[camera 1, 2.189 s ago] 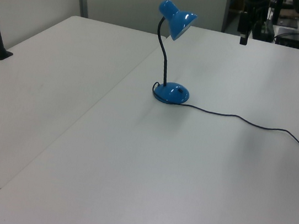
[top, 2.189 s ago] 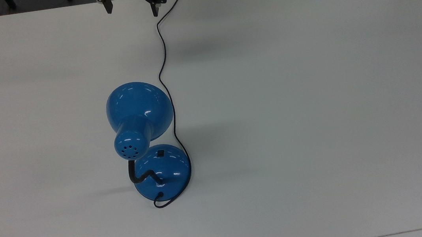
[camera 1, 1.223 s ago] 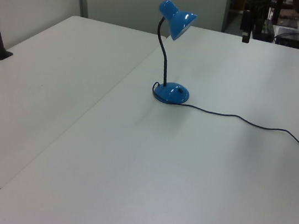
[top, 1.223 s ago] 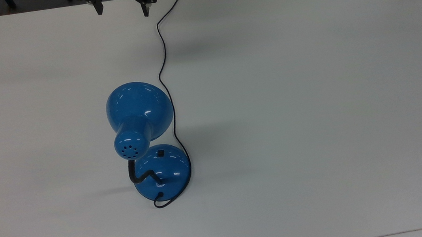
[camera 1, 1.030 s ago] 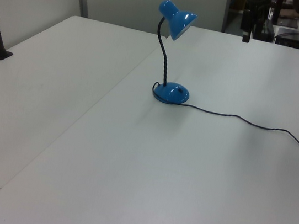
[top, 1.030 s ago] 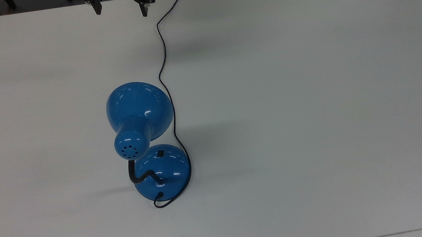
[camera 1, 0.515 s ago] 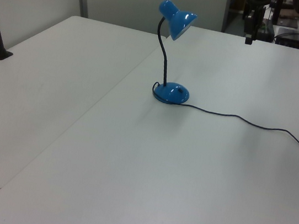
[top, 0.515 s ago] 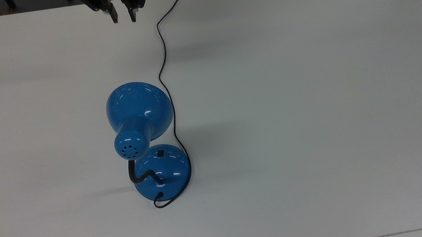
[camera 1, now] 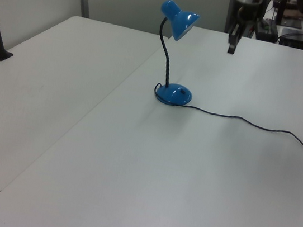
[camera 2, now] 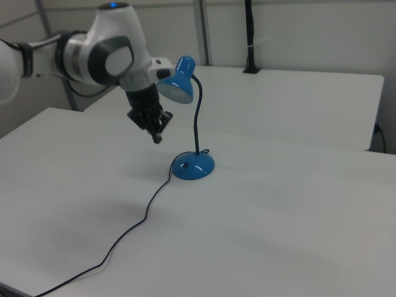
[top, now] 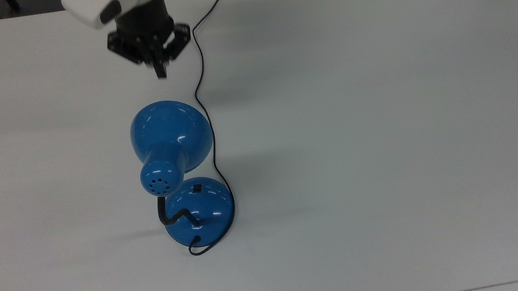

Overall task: Turn on the lamp
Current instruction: 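Move the gripper down toward the switch on the lamp's round base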

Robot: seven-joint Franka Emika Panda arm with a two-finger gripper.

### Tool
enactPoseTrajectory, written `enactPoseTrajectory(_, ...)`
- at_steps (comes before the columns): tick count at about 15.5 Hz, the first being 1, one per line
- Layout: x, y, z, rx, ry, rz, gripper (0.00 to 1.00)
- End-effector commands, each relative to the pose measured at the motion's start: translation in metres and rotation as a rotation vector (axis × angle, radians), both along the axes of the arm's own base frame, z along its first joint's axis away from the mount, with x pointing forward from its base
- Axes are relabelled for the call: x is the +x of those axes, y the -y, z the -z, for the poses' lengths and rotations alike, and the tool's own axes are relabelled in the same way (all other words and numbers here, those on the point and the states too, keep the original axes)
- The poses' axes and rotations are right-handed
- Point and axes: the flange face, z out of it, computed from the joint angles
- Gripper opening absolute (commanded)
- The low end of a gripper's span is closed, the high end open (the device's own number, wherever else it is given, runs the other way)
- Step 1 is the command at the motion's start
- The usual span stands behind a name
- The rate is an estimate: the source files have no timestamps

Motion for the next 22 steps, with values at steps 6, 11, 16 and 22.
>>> enactPoseTrajectory(6, 0.060, -0.017, 0.098, -0.014, 0.193, -0.017, 0.00)
enactPoseTrajectory(11, 0.084, -0.027, 0.128, -0.021, 0.229, 0.000, 0.00)
enactPoseTrajectory(16, 0.093, -0.041, 0.154, -0.023, 0.268, -0.022, 0.00)
enactPoseTrajectory(22, 0.096, -0.042, 0.176, -0.034, 0.278, -0.042, 0.00)
